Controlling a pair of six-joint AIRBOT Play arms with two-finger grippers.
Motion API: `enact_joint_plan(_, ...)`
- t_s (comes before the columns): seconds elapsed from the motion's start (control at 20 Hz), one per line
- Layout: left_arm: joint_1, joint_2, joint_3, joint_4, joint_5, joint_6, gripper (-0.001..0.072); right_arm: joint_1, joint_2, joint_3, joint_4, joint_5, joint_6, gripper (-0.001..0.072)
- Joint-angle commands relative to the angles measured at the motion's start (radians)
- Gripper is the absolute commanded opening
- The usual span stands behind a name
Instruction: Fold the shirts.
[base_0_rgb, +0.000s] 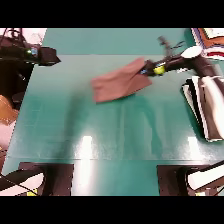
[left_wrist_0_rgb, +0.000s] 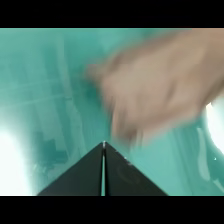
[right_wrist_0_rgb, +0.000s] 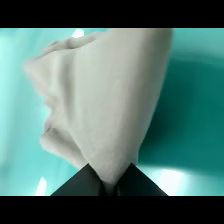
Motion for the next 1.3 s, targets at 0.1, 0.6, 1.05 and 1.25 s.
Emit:
enact_joint_plan(0.1, -0.090, -0.001, 0.000, -0.006, 0.028, 0.016, 0.0026, -0.381, 0.169, 0.002, -0.149, -0.005, 0.132, 0.0015)
enact_joint_plan(0.6, -0.090, -0.001, 0.000, -0.011, 0.028, 0.008, 0.0025, -0.696, 0.291, 0.003, -0.144, -0.082, 0.132, 0.0015)
enact_joint_plan(1.05, -0.090, -0.001, 0.000, -0.010, 0.028, 0.009, 0.0025, -0.790, 0.509, 0.004, -0.152, -0.002, 0.132, 0.0015)
enact_joint_plan(1.25, -0.090, -0.001, 0.000, -0.010, 0.027, 0.010, 0.0026, -0.886, 0.558, -0.053, -0.157, 0.186, 0.132, 0.0015)
